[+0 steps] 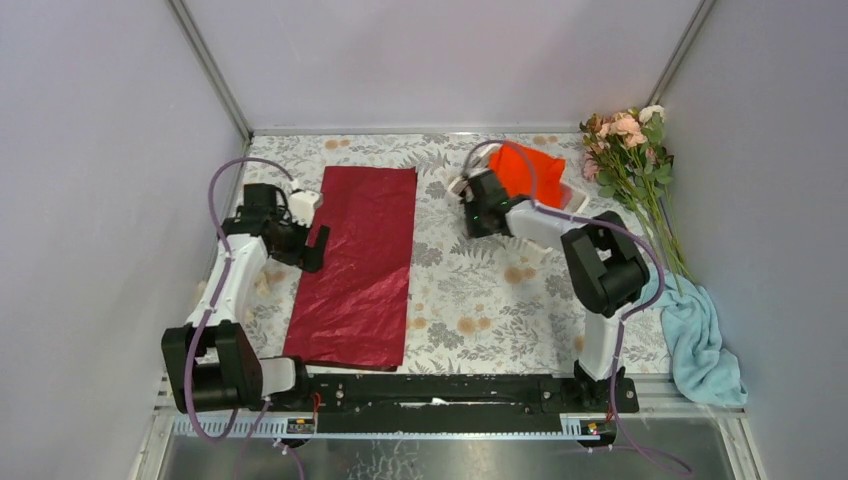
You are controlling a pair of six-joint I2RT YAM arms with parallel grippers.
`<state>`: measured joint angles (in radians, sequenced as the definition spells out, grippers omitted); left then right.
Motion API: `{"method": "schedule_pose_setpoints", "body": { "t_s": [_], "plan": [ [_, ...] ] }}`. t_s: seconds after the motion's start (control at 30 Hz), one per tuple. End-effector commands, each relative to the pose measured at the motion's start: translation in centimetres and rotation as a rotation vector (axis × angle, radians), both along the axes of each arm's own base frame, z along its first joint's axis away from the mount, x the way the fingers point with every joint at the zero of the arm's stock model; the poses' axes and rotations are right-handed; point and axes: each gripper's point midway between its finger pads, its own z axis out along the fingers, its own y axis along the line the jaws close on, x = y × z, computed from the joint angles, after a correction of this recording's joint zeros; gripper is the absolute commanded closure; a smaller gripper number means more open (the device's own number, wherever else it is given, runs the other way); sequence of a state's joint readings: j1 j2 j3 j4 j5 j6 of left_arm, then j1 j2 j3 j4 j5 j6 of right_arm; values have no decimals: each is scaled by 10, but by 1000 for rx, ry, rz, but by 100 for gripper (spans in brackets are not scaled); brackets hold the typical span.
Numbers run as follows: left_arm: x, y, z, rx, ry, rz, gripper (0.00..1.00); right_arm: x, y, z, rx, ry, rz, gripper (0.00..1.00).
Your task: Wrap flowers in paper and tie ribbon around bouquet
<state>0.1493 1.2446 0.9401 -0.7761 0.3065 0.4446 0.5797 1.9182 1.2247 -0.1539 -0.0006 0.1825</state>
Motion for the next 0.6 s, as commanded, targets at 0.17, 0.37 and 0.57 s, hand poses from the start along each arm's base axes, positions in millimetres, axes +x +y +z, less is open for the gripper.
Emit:
{"method": "schedule_pose_setpoints", "body": {
  "t_s": [0.17, 0.37, 0.57],
  "plan": [
    [44, 2, -10, 77, 21, -2, 2, 146, -135, 33, -42, -234, -479, 100],
    [50, 7, -34, 81, 66, 11, 4, 206, -119, 38, 13, -291, -468, 100],
    [45, 19, -54, 86, 119, 39, 4, 264, -142, 39, -50, -341, -559, 100]
  ]
}}
